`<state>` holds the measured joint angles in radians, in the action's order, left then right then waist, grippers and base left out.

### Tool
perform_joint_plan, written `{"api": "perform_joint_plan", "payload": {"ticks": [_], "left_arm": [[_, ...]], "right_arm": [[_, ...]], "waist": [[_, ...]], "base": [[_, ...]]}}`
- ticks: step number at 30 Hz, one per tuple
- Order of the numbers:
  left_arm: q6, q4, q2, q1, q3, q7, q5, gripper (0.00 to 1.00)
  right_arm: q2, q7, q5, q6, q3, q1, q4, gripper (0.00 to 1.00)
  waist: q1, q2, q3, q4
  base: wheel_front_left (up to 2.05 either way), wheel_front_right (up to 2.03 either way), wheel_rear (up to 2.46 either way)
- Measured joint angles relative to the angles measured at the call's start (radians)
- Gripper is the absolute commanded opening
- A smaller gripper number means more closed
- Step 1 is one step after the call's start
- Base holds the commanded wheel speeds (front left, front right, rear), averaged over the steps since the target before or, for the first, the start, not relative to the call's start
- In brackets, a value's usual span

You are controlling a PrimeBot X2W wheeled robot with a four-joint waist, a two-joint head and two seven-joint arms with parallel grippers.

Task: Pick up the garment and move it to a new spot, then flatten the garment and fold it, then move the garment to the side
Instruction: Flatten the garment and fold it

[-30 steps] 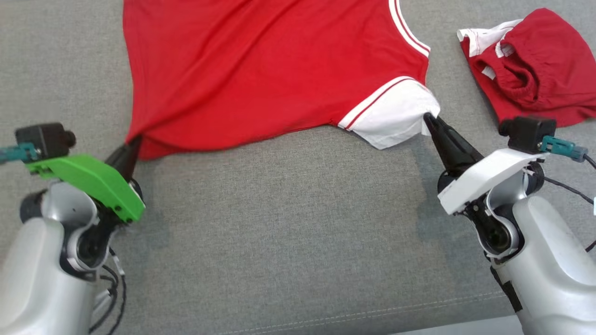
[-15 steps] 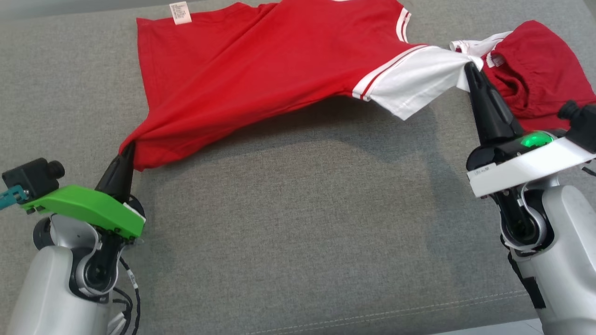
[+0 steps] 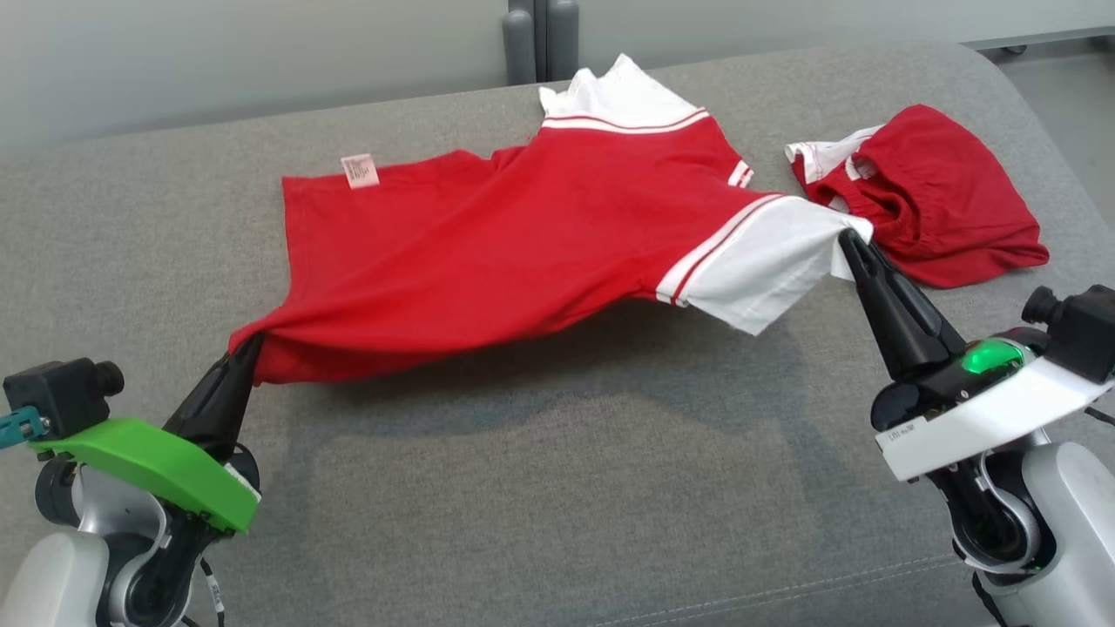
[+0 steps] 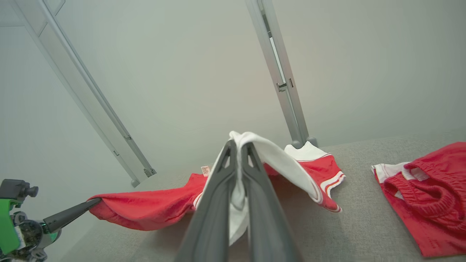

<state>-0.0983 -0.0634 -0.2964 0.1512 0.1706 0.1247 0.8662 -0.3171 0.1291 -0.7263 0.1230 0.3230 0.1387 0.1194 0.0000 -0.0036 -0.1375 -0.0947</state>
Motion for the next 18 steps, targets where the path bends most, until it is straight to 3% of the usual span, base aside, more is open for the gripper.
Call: {"api": "perform_joint_plan", "payload": {"ticks": [7, 18], "left_arm": [[0.000, 0.071, -0.024, -0.068, 0.022, 0.075, 0.025, 0.00], [0.012, -0.057, 0.040, -0.133, 0.068, 0.130, 0.077, 0.00]], "right_arm": [[-0.029, -0.063, -0.036, 0.000, 0.002, -0.115, 0.006, 0.00], [-0.013, -0.095, -0.108, -0.019, -0.012, -0.213, -0.185, 0.00]], "waist": [[0.0000, 0.0000, 0.034, -0.014], [0.0000, 0.0000, 0.018, -0.014]], "base": [[0.00, 0.00, 0.00], [0.00, 0.00, 0.00]]}}
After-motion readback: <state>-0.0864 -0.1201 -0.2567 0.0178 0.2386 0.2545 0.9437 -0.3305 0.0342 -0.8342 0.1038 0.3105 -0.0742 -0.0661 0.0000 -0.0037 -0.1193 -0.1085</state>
